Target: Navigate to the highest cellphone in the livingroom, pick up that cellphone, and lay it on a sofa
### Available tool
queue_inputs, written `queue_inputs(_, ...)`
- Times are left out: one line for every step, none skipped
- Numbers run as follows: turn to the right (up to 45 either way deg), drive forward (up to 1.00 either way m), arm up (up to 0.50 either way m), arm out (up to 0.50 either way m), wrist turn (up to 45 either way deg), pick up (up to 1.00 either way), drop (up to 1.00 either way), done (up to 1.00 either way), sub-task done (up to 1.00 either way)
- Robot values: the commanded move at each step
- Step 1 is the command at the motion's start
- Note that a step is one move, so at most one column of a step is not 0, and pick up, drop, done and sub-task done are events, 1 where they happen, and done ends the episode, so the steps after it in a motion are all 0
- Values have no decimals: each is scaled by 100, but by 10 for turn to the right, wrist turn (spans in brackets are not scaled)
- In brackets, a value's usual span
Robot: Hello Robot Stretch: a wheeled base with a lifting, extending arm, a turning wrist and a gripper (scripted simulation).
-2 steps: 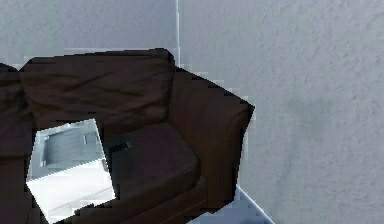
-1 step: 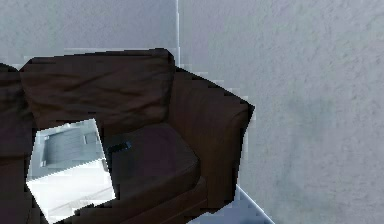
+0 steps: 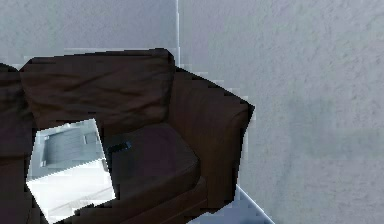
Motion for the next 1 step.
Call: queue_inputs(0,0,0,48,0,0,0,0,0)
